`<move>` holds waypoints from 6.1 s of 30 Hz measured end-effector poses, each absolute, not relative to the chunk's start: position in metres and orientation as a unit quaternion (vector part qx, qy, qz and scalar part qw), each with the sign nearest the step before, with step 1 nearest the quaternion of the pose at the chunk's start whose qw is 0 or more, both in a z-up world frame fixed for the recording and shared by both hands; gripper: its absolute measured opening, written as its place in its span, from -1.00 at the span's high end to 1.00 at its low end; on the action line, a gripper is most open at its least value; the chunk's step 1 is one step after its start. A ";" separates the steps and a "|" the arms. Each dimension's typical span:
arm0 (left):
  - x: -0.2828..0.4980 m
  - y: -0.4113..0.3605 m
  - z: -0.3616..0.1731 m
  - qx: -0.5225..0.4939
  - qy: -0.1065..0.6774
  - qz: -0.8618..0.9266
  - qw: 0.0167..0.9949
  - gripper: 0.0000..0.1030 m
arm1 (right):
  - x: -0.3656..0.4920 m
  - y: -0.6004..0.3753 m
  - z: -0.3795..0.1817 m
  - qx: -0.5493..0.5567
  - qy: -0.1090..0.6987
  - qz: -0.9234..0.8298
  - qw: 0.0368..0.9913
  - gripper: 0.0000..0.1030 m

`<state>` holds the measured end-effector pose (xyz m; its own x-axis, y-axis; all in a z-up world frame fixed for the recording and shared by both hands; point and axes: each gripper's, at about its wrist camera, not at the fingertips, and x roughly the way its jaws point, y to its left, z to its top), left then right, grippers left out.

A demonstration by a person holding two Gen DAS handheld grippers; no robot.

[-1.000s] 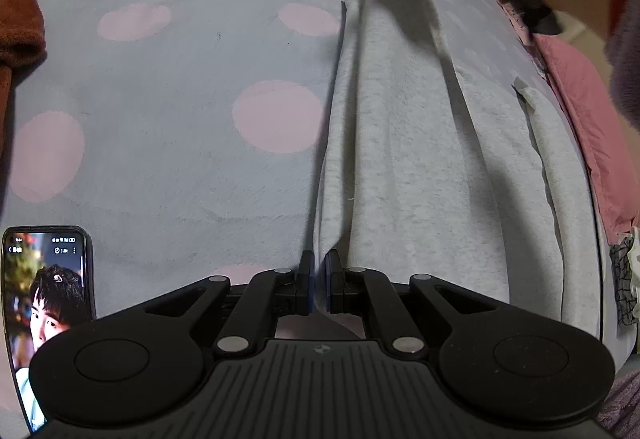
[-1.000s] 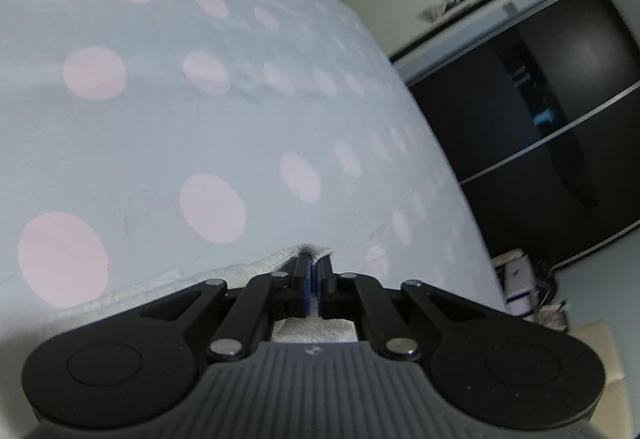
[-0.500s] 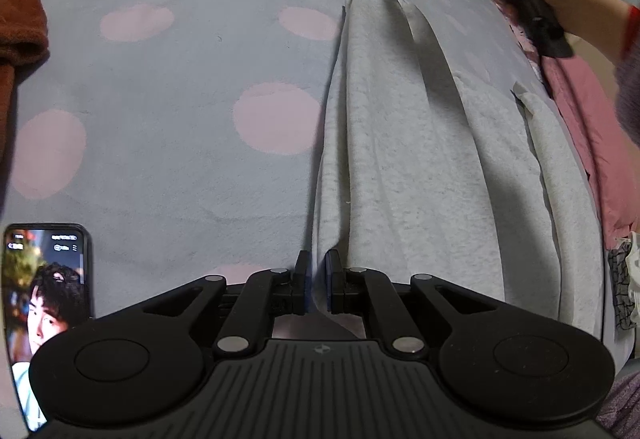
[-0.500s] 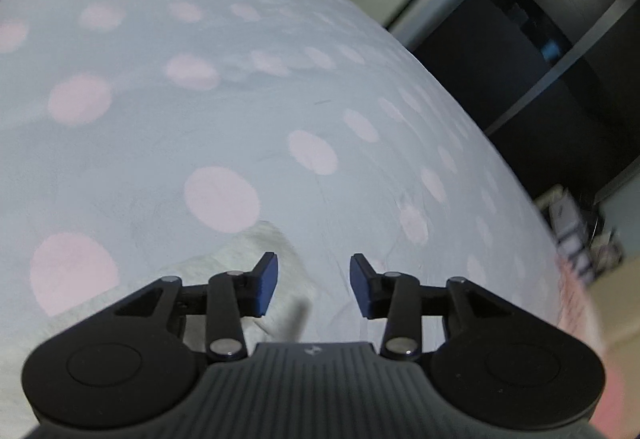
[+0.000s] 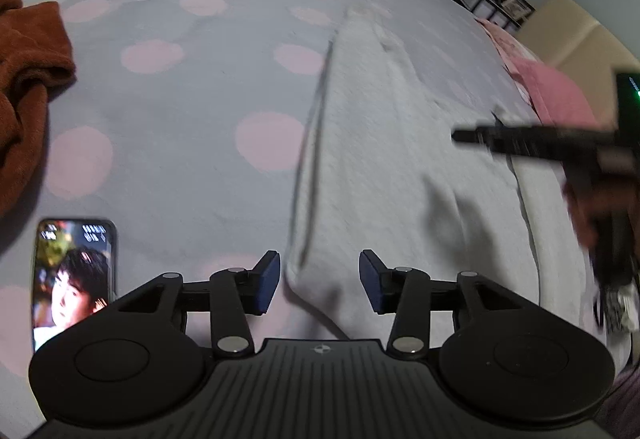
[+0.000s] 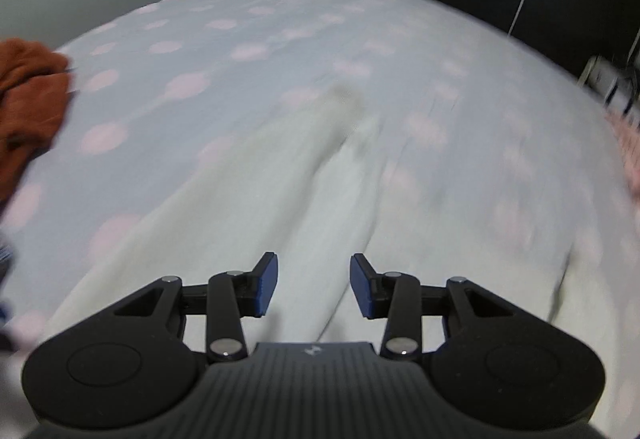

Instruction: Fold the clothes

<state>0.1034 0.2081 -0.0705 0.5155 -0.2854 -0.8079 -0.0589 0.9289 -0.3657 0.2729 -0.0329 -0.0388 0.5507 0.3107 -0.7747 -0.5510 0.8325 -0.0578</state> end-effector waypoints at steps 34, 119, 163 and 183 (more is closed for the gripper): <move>-0.003 -0.043 -0.087 0.052 0.483 -0.317 0.815 0.46 | -0.026 -0.253 -0.080 -0.037 0.452 0.085 0.887 0.22; 0.136 0.166 -0.035 0.073 0.475 -0.204 0.853 0.56 | 0.062 0.004 -0.058 -0.200 0.381 0.320 0.844 0.06; 0.263 0.226 -0.054 -0.122 0.464 -0.108 0.871 -0.02 | 0.132 0.066 -0.087 -0.182 0.349 0.323 0.860 0.69; 0.367 0.229 -0.125 -0.291 0.476 -0.125 0.821 0.81 | 0.147 -0.021 -0.060 0.001 0.338 0.331 0.881 0.69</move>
